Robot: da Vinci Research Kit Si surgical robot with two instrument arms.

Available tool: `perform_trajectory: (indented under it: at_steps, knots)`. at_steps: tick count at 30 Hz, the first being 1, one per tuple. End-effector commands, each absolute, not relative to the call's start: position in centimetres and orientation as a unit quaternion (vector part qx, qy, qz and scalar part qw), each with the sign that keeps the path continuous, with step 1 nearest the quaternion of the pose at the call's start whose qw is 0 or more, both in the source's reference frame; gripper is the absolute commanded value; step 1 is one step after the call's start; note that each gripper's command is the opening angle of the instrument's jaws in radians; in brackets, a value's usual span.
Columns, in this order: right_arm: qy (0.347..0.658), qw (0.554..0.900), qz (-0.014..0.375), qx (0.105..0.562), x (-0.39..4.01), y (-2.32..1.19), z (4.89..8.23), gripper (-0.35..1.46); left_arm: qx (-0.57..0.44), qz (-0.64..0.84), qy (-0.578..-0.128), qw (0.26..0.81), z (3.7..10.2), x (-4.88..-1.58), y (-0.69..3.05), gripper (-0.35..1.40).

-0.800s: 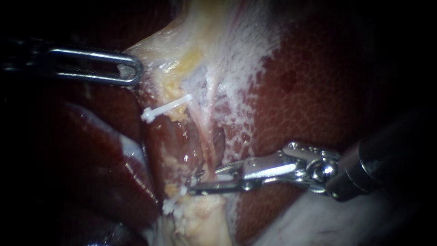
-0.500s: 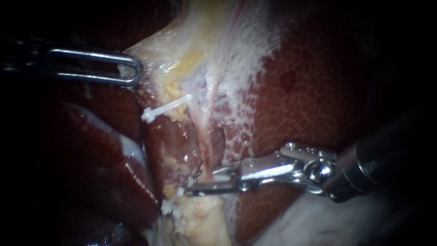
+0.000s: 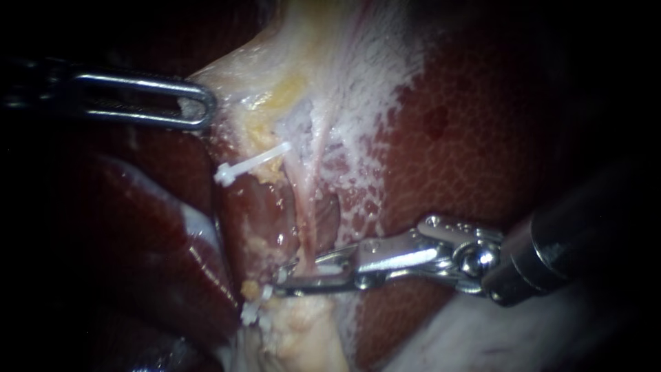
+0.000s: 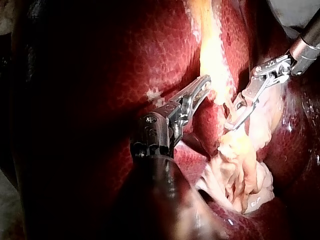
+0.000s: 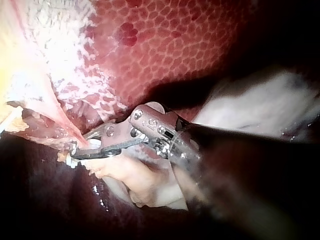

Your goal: Going back first clip right tube

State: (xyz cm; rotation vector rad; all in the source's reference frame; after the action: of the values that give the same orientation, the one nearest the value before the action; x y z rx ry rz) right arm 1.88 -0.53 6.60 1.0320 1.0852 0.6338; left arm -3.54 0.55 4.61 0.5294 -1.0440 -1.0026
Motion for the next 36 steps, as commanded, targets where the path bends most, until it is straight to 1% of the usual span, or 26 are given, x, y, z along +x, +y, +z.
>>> perform_trajectory:
  at_steps: [1, 3, 4, 5, 10, 17, 20, 27, 36]
  knots:
    - [0.485, 0.687, 0.283, 0.461, 1.88, -0.53, 6.59, 0.04, 0.239, -0.453, -0.472, 0.717, 4.61, -3.54, 0.54, -0.35]
    - [0.489, 0.69, 0.276, 0.457, 1.88, -0.53, 6.59, 0.19, 0.239, -0.453, -0.472, 0.718, 4.61, -3.54, 0.54, -0.35]
    - [0.493, 0.694, 0.268, 0.451, 1.89, -0.53, 6.59, 0.32, 0.239, -0.453, -0.472, 0.718, 4.61, -3.54, 0.54, -0.35]
    - [0.497, 0.697, 0.262, 0.446, 1.9, -0.53, 6.59, 0.39, 0.239, -0.453, -0.472, 0.718, 4.61, -3.54, 0.54, -0.35]
    - [0.518, 0.714, 0.219, 0.416, 1.92, -0.52, 6.59, 0.53, 0.239, -0.453, -0.472, 0.718, 4.61, -3.54, 0.54, -0.35]
    - [0.544, 0.735, 0.159, 0.372, 1.93, -0.49, 6.58, 0.6, 0.239, -0.454, -0.472, 0.717, 4.6, -3.54, 0.53, -0.35]
    - [0.551, 0.738, 0.144, 0.362, 1.93, -0.45, 6.58, 0.6, 0.239, -0.454, -0.472, 0.717, 4.59, -3.54, 0.53, -0.35]
    - [0.558, 0.742, 0.126, 0.35, 1.9, -0.4, 6.57, 0.6, 0.239, -0.454, -0.472, 0.717, 4.59, -3.54, 0.53, -0.35]
    - [0.559, 0.742, 0.122, 0.35, 1.81, -0.38, 6.54, 0.6, 0.239, -0.453, -0.472, 0.718, 4.6, -3.54, 0.53, -0.35]
